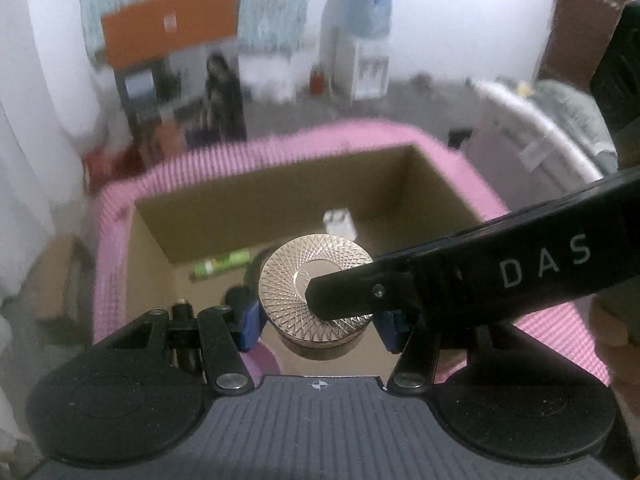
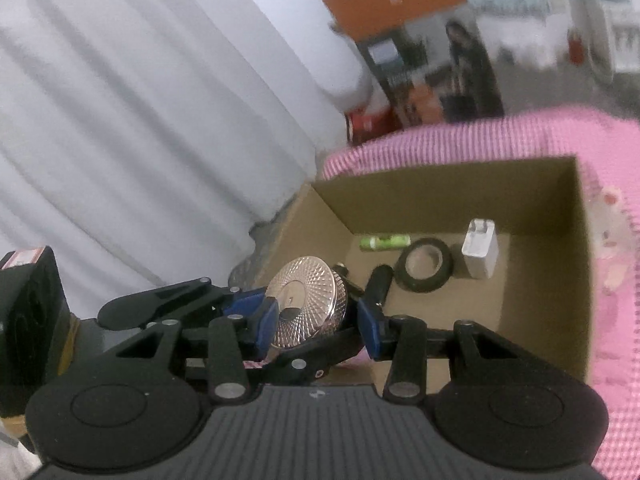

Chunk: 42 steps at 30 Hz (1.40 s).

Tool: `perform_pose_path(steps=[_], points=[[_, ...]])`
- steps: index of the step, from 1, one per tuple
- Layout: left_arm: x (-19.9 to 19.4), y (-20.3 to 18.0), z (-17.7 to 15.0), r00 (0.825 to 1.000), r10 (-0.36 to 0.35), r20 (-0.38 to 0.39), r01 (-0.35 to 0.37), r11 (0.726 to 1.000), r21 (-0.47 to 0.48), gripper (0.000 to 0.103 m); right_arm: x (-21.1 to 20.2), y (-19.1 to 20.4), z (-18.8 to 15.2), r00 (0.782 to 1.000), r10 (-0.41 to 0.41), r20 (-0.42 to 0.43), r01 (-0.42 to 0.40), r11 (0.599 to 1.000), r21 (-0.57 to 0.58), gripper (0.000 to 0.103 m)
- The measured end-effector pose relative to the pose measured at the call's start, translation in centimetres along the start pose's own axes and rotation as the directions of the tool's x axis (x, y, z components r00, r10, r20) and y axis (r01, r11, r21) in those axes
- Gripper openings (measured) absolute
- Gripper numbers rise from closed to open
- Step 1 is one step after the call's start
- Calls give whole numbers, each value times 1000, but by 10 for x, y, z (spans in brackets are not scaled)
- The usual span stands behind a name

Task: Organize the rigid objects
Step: 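Lift the gold-lidded jar into the cardboard box and open the right tool, then grasp the green dropper bottle by its neck with the right tool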

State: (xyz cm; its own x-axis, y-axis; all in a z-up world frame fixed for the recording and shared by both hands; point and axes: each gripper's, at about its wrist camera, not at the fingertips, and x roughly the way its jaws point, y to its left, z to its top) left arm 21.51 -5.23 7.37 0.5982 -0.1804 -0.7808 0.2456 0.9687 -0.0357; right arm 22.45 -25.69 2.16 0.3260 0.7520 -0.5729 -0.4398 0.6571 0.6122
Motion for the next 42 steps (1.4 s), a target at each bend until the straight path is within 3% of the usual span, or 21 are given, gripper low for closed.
perform_pose_path(steps=[5, 10, 16, 23, 29, 36, 39, 42], points=[[49, 20, 6, 987, -37, -156, 25, 997, -73, 55, 45, -29, 13, 992, -12, -122, 20, 998, 66, 47], [79, 26, 7, 965, -57, -258, 29, 994, -109, 55, 77, -55, 21, 977, -15, -211, 41, 992, 120, 47], [106, 30, 10, 943, -77, -324, 31, 989, -143, 55, 98, -71, 25, 961, -26, -274, 66, 988, 139, 47], [112, 32, 11, 935, -87, -345, 29, 985, -171, 61, 106, -73, 25, 952, -50, -303, 95, 986, 136, 48], [81, 33, 14, 960, -70, -270, 24, 986, -167, 69, 90, -64, 27, 966, -66, -250, 99, 988, 119, 52], [1, 37, 13, 995, -33, -96, 20, 991, -136, 70, 4, -29, 13, 998, -49, -29, 50, 997, 58, 52], [-44, 39, -2, 1000, -12, 15, 13, 992, -128, 71, -42, -10, -12, 996, -24, 84, 23, 1000, 6, 52], [-83, 36, -29, 994, 2, 113, 12, 993, -117, 73, -82, 6, -43, 985, 3, 172, 5, 999, -45, 53]])
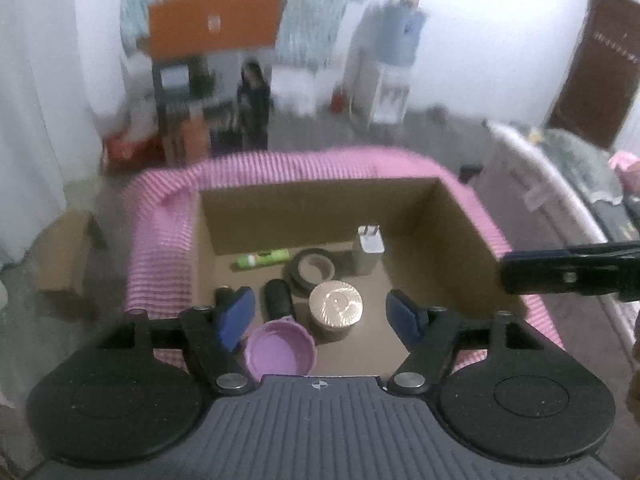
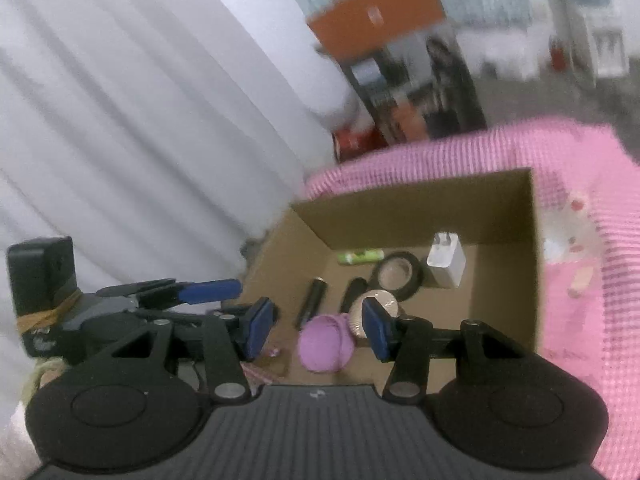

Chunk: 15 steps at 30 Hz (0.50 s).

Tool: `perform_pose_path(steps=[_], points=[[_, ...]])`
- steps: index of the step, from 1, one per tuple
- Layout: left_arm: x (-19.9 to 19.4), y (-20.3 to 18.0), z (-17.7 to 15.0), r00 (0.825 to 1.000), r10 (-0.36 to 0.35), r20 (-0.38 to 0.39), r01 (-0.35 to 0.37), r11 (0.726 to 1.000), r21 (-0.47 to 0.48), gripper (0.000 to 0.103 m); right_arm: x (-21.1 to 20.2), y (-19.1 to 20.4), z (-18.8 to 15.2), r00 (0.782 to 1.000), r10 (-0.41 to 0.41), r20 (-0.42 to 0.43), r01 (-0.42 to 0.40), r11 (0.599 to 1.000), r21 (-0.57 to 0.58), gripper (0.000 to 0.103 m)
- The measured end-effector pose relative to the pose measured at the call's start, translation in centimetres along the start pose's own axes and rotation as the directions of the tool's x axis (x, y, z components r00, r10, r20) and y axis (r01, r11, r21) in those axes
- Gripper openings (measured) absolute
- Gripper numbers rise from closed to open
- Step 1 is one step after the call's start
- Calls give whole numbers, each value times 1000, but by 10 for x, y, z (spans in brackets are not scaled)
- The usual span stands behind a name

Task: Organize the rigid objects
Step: 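Grasp the green dropper bottle by its neck with the right tool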

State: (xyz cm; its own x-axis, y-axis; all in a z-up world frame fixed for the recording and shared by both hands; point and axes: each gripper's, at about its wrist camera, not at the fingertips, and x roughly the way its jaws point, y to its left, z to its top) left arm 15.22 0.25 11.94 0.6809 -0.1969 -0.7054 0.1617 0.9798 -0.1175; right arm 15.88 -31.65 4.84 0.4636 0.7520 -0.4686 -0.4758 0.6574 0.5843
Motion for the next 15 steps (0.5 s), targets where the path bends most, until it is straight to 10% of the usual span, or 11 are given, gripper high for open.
perform_pose_path(steps=[15], points=[[-9, -29, -139, 995, -30, 100, 20, 995, 102, 70, 37, 42, -94, 997, 5, -75, -13, 995, -103, 53]])
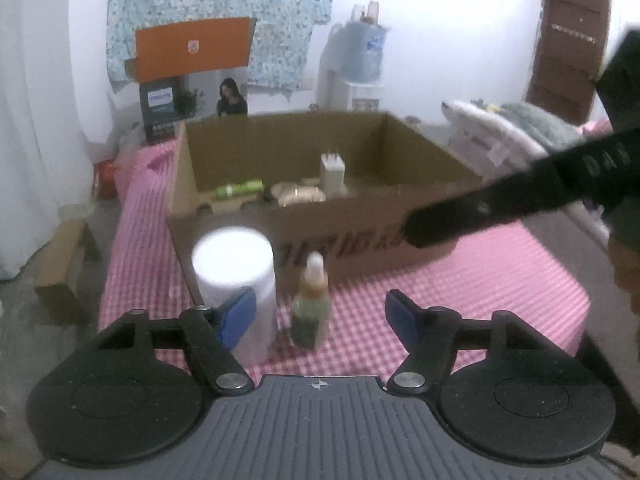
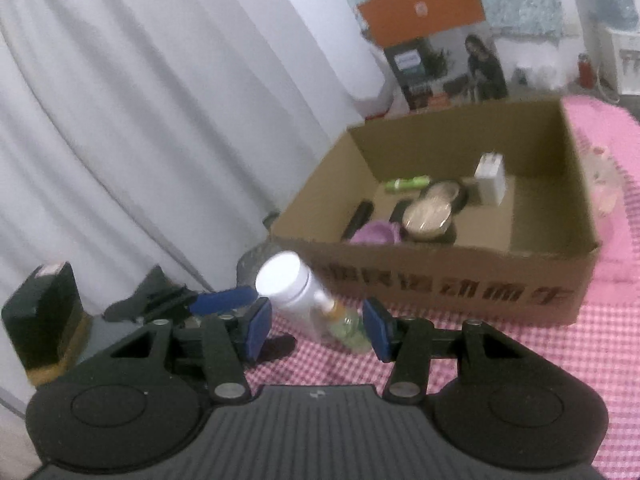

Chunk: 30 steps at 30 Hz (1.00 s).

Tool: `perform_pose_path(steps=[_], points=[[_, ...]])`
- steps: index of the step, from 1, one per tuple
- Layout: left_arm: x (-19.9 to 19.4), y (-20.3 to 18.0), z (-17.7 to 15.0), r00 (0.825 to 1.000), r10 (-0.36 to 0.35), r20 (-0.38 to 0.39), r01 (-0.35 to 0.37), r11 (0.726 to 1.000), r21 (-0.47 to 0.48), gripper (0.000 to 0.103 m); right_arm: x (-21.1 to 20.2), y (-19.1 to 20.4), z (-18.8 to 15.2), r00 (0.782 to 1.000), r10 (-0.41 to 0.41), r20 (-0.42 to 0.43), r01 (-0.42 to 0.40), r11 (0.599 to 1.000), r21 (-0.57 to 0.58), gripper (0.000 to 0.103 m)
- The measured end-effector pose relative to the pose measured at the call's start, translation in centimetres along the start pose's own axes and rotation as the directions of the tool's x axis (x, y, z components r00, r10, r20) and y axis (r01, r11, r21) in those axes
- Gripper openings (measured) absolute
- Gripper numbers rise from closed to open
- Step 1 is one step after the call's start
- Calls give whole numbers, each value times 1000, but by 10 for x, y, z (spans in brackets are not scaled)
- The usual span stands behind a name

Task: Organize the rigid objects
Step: 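Grasp the green dropper bottle by its neck with the right tool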

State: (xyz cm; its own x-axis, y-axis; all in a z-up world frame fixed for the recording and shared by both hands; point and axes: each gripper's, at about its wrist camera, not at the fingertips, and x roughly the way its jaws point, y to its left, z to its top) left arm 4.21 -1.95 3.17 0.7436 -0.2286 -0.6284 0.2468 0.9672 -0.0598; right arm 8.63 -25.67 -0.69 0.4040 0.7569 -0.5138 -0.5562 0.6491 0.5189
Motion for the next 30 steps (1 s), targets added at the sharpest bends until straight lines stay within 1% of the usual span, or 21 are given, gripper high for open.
perform_pose_path(steps=[3, 4, 6, 8, 10, 11, 14, 17, 18, 19, 21, 26, 30], points=[[11, -3, -11, 1000, -2, -7, 2, 1000, 9, 68, 21, 6, -2, 999, -43, -28, 42, 998, -52, 53], [15, -4, -14, 1000, 4, -10, -4, 1000, 18, 65, 27, 7, -2, 998, -52, -36, 50, 997, -66, 53], [24, -5, -20, 1000, 21, -14, -21, 999, 34, 63, 36, 10, -4, 997, -57, -52, 52, 995, -87, 52], [34, -6, -24, 999, 37, -28, -36, 998, 54, 57, 42, 15, -6, 996, -61, -60, 54, 992, -112, 51], [40, -7, -28, 998, 55, -34, -53, 996, 72, 56, 47, 19, -8, 995, -74, -63, 65, 988, -140, 48], [45, -7, -29, 997, 62, -37, -59, 995, 81, 54, 50, 21, -7, 995, -81, -64, 70, 985, -156, 48], [54, -9, -30, 997, 63, -45, -58, 994, 93, 52, 59, 23, -5, 994, -84, -71, 69, 979, -190, 45], [61, -9, -30, 996, 72, -45, -67, 992, 104, 49, 69, 24, -3, 993, -87, -75, 70, 975, -212, 38], [63, -8, -29, 996, 72, -43, -68, 993, 101, 49, 71, 23, -2, 993, -88, -79, 69, 974, -218, 34], [64, -8, -29, 997, 68, -43, -63, 993, 96, 49, 74, 22, -2, 993, -89, -82, 69, 973, -220, 30], [65, -8, -28, 997, 58, -42, -54, 995, 90, 48, 77, 21, -3, 992, -85, -95, 63, 975, -214, 24], [65, -12, -30, 999, 14, -44, -9, 995, 103, 48, 68, 14, -7, 990, -97, -103, 77, 981, -179, 23], [64, -25, -32, 998, -33, -51, 40, 989, 142, 48, 52, 7, -13, 988, -115, -102, 99, 984, -149, 23]])
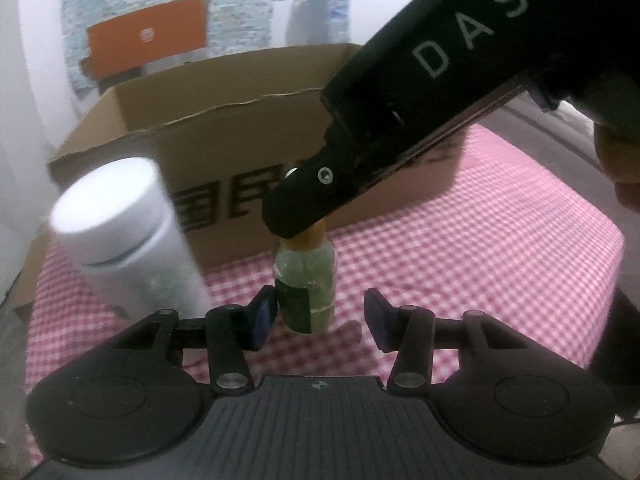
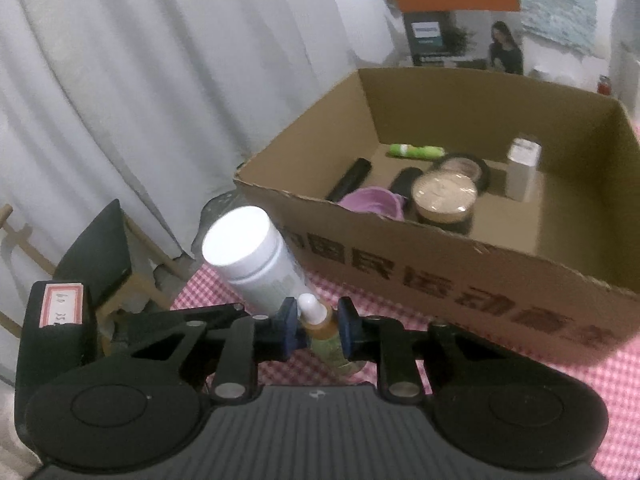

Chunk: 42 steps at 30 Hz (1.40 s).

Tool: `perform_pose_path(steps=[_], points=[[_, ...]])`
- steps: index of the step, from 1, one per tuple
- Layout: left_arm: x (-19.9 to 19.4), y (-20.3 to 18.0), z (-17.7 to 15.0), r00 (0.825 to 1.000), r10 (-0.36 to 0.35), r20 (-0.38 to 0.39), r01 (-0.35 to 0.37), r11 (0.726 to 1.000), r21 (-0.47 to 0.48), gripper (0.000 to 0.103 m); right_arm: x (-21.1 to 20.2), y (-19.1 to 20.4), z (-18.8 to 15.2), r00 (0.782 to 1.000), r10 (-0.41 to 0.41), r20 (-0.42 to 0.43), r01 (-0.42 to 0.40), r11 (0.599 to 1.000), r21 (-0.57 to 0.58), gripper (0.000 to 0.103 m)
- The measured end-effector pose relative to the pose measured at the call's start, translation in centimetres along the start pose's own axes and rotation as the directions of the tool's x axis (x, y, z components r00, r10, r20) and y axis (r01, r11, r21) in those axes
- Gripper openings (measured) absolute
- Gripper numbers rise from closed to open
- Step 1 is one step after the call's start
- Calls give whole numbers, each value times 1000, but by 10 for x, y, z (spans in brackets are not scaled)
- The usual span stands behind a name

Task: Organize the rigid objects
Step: 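Grasp the green dropper bottle by its neck with the right tool, then carry the green dropper bottle into the box and release it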

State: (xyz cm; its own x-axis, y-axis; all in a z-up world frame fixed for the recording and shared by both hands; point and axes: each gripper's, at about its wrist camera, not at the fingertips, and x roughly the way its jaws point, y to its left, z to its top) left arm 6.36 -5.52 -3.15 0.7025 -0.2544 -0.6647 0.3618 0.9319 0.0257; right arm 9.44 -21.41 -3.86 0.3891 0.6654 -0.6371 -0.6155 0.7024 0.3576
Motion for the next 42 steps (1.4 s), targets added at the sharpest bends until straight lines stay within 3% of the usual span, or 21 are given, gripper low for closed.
perform_pose_path(steps=[4, 10, 15, 18, 20, 31, 37, 42], points=[[-3, -7, -1, 999, -41, 0, 41, 999, 23, 48, -10, -7, -8, 1000, -24, 1, 24, 999, 29, 23], [5, -9, -2, 999, 8, -33, -6, 998, 61, 48, -13, -4, -10, 999, -46, 9, 46, 999, -3, 24], [8, -11, -2, 1000, 3, -19, -2, 996, 85, 47, -5, -1, -10, 998, -69, -13, 69, 997, -37, 25], [9, -13, -1, 1000, 0, -7, 1, 996, 91, 42, -3, 0, -11, 997, -80, -15, 79, 996, -46, 25], [8, -14, -2, 1000, -4, -3, 4, 996, 87, 32, -2, 0, -11, 997, -79, -14, 79, 996, -46, 25], [8, -16, 4, 1000, 6, 1, -6, 997, 77, 31, -7, -1, -12, 997, -78, -8, 78, 997, -30, 24], [-23, -26, 26, 999, 26, 24, -28, 997, 70, 31, -33, 10, -7, 996, -74, 47, 77, 995, -65, 23], [-55, -29, 63, 994, 46, 97, -53, 996, 69, 31, -71, 21, 17, 990, -47, 133, 63, 991, -120, 23]])
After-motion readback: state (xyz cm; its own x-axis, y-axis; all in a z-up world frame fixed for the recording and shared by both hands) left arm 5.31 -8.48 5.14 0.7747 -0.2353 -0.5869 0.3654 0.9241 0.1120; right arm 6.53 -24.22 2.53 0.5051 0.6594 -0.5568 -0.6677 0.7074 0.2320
